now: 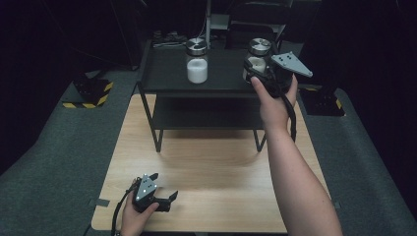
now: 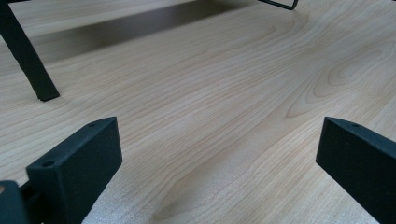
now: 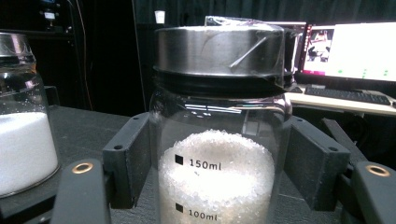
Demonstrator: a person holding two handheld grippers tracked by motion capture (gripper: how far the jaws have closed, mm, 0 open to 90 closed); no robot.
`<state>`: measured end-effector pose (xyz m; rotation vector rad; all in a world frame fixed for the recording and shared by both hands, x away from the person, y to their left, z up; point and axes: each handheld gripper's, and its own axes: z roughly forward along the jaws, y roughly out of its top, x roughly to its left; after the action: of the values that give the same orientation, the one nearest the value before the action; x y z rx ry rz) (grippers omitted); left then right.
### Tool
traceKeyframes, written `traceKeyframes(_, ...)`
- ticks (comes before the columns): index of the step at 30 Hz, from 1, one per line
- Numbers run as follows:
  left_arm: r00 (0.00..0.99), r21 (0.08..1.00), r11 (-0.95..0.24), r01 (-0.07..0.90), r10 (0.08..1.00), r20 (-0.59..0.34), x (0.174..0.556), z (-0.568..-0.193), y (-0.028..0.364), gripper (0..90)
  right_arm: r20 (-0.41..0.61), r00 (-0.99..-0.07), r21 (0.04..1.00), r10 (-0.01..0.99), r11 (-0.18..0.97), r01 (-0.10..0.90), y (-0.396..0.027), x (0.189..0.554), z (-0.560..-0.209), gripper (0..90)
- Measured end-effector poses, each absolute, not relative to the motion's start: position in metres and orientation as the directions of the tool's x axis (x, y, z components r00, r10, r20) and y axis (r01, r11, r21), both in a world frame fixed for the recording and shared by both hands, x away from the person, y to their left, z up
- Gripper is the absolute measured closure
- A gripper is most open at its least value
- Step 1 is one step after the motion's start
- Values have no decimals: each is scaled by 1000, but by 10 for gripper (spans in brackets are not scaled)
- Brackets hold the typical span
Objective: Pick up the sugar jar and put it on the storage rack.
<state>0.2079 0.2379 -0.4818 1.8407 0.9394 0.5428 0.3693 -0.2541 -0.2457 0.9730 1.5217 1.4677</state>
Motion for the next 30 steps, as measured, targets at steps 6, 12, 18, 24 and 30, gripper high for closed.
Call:
traceKeyframes(6, 605, 899, -242, 365, 796, -32, 208, -482, 238, 6, -29, -397, 1000, 917, 30, -3, -256, 369, -248, 303)
traceKeyframes(12, 604, 900, -239, 366, 796, -34, 208, -482, 238, 6, -27, -399, 999, 916, 32, 6, -256, 369, -245, 303)
traceKeyframes(18, 606, 902, -237, 361, 795, -34, 207, -483, 238, 6, -16, -412, 999, 911, 31, 31, -259, 371, -238, 283)
traceKeyframes(24, 602, 903, -230, 362, 797, -38, 206, -483, 239, 6, -7, -410, 999, 912, 22, 32, -263, 368, -236, 71)
traceKeyframes(30, 600, 903, -230, 362, 799, -38, 206, -483, 239, 6, -31, -446, 1000, 895, 29, -12, -271, 362, -240, 2)
